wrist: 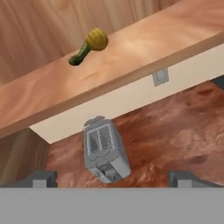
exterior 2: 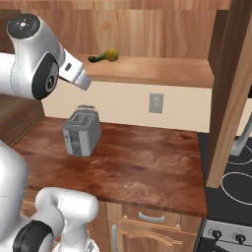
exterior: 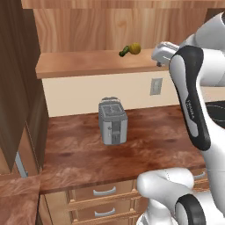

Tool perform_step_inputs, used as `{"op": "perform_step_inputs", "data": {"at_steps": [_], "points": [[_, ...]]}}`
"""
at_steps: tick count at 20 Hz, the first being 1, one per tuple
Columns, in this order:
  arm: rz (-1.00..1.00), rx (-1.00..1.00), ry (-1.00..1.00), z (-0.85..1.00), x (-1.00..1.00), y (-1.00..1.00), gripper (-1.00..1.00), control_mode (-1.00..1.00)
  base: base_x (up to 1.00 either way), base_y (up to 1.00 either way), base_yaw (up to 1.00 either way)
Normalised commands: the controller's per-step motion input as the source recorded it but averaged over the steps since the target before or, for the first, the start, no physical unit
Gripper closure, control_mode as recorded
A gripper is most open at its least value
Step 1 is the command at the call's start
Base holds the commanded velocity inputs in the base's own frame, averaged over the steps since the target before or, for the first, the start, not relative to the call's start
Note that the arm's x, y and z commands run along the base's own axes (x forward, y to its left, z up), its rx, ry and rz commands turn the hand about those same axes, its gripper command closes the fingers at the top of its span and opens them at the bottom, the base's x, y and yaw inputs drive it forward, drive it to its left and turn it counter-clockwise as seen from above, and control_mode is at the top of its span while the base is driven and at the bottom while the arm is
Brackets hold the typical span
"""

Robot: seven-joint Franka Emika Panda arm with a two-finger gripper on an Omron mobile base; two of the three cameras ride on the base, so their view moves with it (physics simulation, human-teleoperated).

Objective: Pick the squashs from the cabinet and place them in one bowl. Pick the peach from the sink and place it in the other bowl.

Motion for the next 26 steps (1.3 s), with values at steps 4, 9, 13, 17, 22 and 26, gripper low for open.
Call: {"op": "perform_step_inputs", "data": {"at_steps": [4, 9, 13, 17, 22, 26], "points": [[0.04, -0.03, 0.05, 0.00, 0.46, -0.02, -1.00, -1.00, 0.00, 0.00, 0.00], [0.13, -0.14, -0.02, 0.00, 0.21, 0.00, -1.00, -1.00, 0.00, 0.00, 0.00], [0.16, -0.18, -0.10, 0.00, 0.02, 0.00, -1.00, -1.00, 0.00, 0.00, 0.00], [0.17, -0.21, -0.19, 0.00, 0.00, 0.01, -1.00, -1.00, 0.00, 0.00, 0.00], [0.13, -0.17, -0.24, -0.10, -0.01, 0.00, -1.00, -1.00, 0.00, 0.00, 0.00], [0.09, -0.10, -0.15, -0.12, 0.00, 0.00, -1.00, -1.00, 0.00, 0.00, 0.00]]}}
